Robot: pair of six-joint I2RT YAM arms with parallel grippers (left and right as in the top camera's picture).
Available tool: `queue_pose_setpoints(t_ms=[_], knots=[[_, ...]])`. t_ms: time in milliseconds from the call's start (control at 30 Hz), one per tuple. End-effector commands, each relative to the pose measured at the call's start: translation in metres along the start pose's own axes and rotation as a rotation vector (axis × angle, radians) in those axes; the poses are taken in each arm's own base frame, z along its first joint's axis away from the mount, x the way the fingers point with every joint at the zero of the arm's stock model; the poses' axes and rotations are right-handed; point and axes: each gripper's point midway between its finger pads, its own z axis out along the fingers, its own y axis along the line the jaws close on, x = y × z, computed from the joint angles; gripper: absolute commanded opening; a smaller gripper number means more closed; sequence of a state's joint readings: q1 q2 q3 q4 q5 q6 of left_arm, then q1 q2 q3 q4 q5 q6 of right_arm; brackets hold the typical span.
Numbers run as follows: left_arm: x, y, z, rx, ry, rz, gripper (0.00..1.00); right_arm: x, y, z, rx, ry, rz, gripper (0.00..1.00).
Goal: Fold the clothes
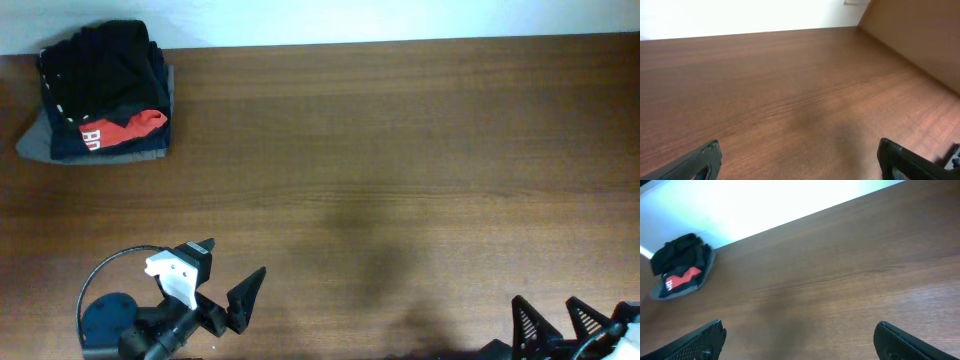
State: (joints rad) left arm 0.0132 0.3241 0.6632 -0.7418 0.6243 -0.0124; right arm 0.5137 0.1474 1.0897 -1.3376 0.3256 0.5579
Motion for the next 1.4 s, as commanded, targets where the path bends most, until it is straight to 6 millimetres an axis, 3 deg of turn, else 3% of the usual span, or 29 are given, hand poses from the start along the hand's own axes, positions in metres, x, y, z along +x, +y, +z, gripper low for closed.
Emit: queue_pose_setpoints(t_ms=[0,933,1167,1367], knots=[[0.001,0.001,0.000,-0.007,-0.005,0.003,0.99,-0.004,-0.009,0.000,0.046,-0.033,0.015,0.99],[0.001,0.001,0.000,-0.007,-0.005,0.003,0.99,0.000,-0.011,0.000,0.057,-0.016,-0.005,0.99],[0.001,0.001,0.000,-0.007,-0.005,0.003,0.99,0.011,-0.024,0.016,0.185,-0.017,-0.011,0.99],[0.001,0.001,0.000,-0.007,-0.005,0.003,0.99,-0.001,-0.014,0.046,0.199,-0.098,-0.140,0.99]])
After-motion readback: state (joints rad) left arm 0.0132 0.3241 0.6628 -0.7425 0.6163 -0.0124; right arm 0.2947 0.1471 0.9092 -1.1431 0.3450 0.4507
